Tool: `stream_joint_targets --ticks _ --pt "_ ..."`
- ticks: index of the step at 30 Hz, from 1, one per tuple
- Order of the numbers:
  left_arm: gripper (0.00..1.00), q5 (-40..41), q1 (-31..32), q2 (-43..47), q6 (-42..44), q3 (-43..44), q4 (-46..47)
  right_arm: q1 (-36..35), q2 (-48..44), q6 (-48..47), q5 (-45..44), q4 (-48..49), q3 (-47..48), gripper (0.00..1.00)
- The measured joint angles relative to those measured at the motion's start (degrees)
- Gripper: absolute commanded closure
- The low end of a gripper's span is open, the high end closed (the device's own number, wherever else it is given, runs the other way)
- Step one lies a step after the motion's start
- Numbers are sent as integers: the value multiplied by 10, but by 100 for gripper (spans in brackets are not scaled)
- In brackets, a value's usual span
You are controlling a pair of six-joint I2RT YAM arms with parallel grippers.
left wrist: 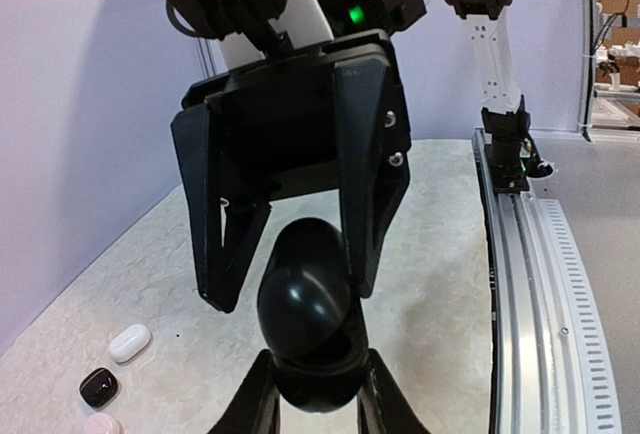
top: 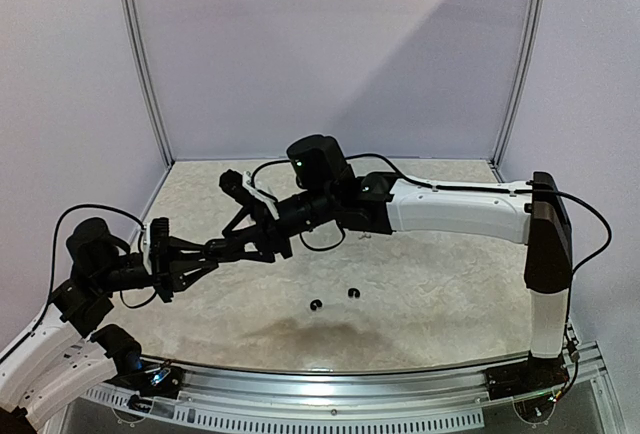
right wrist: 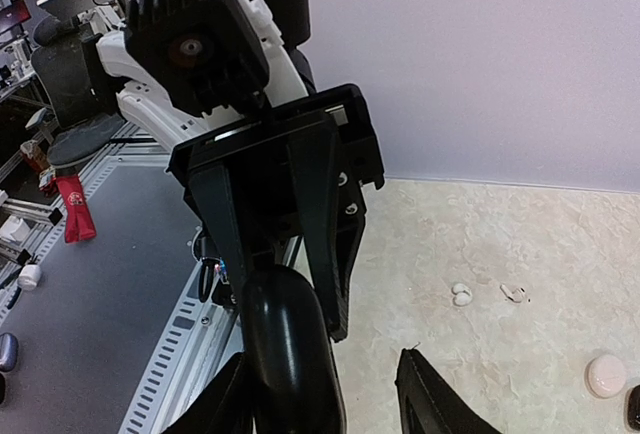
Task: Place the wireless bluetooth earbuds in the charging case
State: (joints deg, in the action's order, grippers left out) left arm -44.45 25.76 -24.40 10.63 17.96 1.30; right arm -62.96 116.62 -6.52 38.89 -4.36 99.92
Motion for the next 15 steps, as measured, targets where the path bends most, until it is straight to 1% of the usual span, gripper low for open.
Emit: stream_joint_targets --ticks 3,7,11,15 --pt "100 -7 0 0 10 0 -20 1 0 2 -3 -7 2 53" --pt "100 -16 2 0 23 0 -33 9 0 12 -11 -16 9 53" --pt "100 -14 2 0 23 0 -34 11 0 12 -11 -24 9 51" --pt "100 -13 2 -3 -1 0 -29 12 0 10 -10 -33 9 48"
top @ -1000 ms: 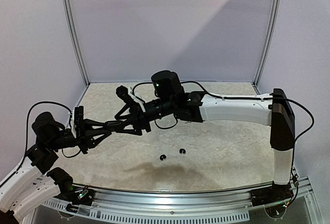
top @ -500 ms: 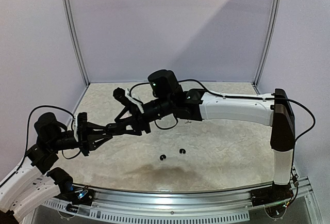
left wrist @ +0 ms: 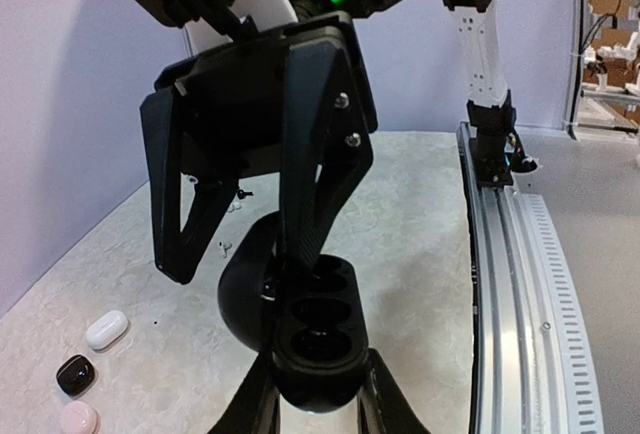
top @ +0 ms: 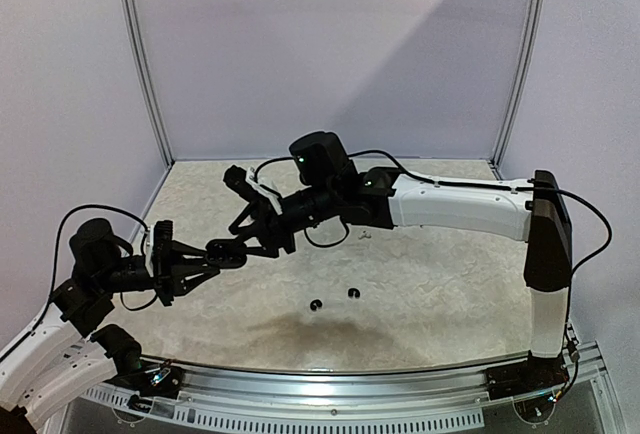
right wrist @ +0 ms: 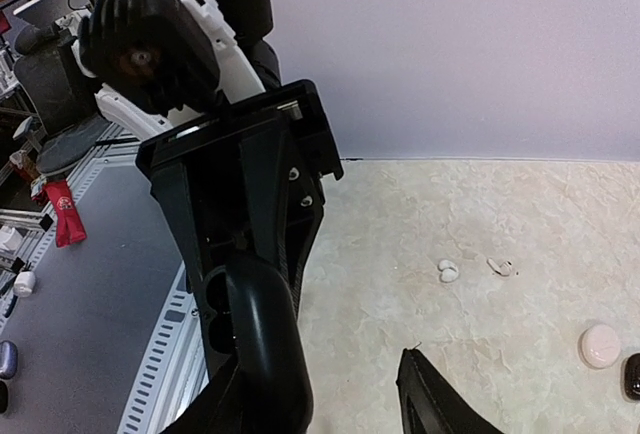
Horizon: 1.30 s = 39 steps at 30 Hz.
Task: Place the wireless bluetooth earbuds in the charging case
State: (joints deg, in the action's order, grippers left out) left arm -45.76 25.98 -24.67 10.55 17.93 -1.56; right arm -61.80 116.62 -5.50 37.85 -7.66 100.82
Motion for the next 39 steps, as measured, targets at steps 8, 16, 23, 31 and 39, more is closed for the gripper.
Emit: stream_joint_targets --ticks 8,16,23,31,39 --pt "100 11 1 -27 -105 0 45 11 -1 -6 4 -14 1 38" --pt "100 33 1 -39 -157 -1 69 21 -6 -5 4 -22 8 29" --pt "100 76 1 -39 -190 -11 77 54 -53 42 -24 -27 -7 38" --pt "100 100 -7 -33 -196 -20 82 111 -76 95 -105 -97 -30 69" --pt "100 103 -17 -29 -193 -21 84 104 103 59 -164 -292 55 71"
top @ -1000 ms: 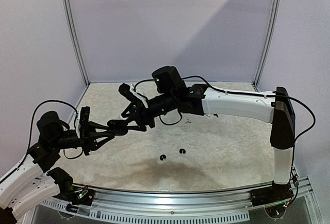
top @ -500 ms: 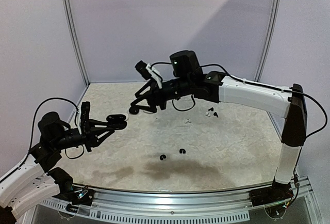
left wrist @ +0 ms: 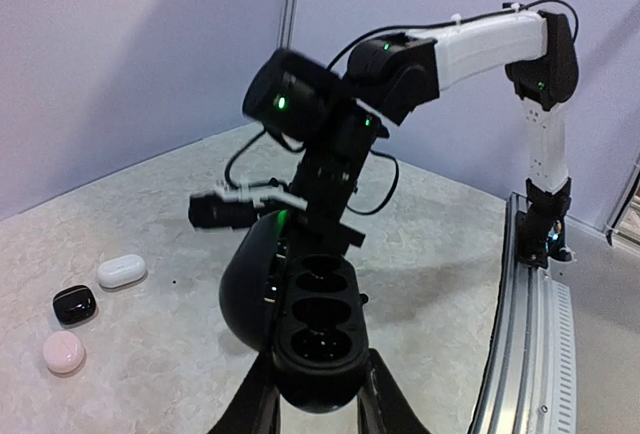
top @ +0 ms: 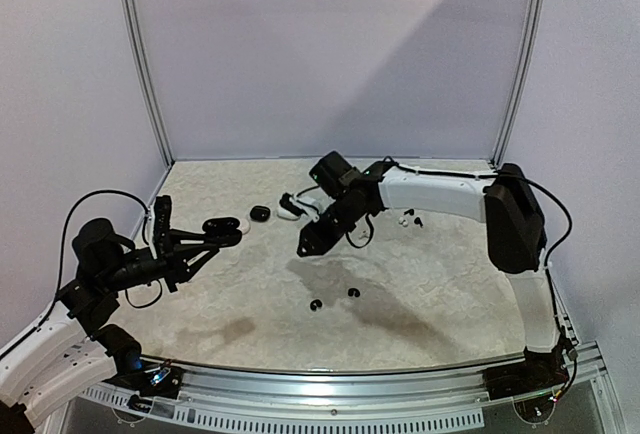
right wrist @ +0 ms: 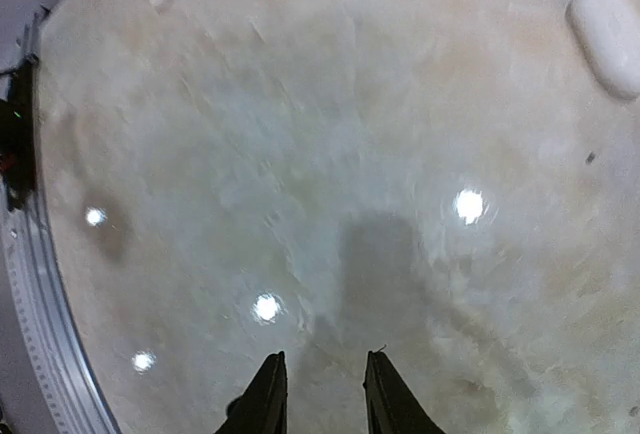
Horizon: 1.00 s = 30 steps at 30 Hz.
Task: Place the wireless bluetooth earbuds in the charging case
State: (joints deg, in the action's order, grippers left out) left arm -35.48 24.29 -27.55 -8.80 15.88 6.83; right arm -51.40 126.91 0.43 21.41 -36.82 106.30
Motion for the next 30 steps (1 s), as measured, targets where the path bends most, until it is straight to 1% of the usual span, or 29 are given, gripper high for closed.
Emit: stream_joint_targets --ticks 3,6,11,24,30 --pt "100 0 -2 2 2 -2 2 -8 38 -19 -20 -47 -4 71" --pt "100 0 -3 2 2 -4 2 -20 50 -31 -32 -67 -7 73" --pt "100 0 -3 2 2 -7 3 -30 51 -36 -36 -68 -7 74" --pt "100 0 -4 2 2 -7 6 -40 37 -53 -31 -68 -51 74" --pt "100 0 -5 2 3 -7 6 -50 33 -57 -31 -77 -56 77"
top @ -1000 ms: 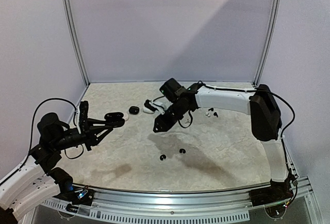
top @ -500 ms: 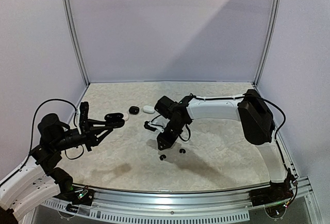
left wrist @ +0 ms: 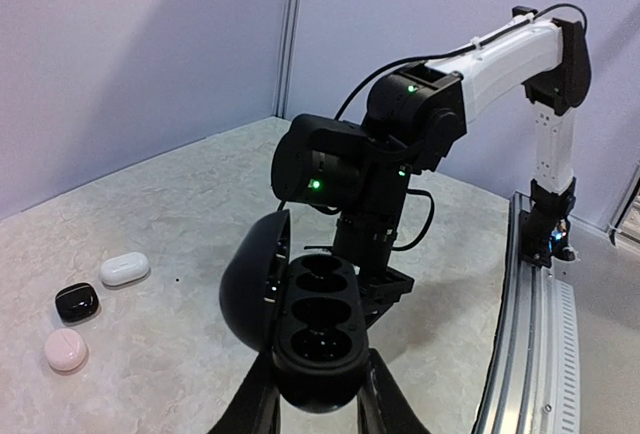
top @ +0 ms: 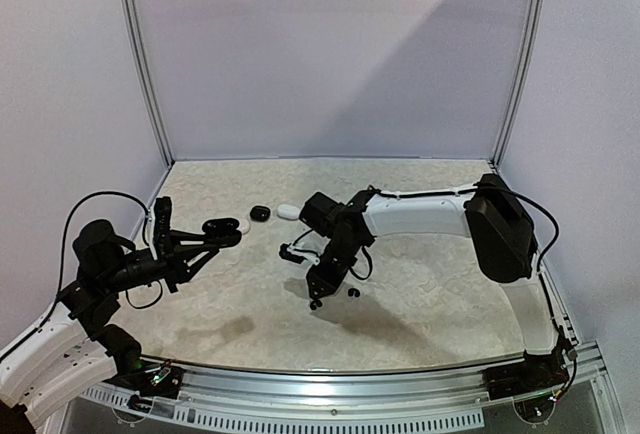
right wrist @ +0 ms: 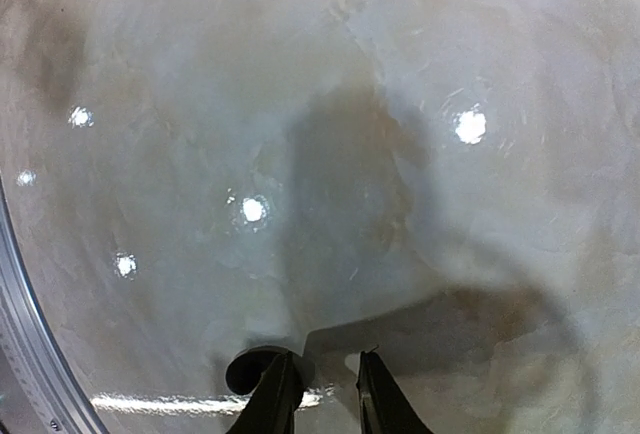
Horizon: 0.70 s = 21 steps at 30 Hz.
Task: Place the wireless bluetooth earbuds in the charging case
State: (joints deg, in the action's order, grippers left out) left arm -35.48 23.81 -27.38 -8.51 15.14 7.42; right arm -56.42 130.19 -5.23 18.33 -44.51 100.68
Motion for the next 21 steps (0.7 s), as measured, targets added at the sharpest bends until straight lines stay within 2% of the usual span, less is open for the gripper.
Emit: stream_joint_targets --ticks 21 --pt "100 0 -3 0 1 -1 0 -17 -36 2 20 -12 -47 81"
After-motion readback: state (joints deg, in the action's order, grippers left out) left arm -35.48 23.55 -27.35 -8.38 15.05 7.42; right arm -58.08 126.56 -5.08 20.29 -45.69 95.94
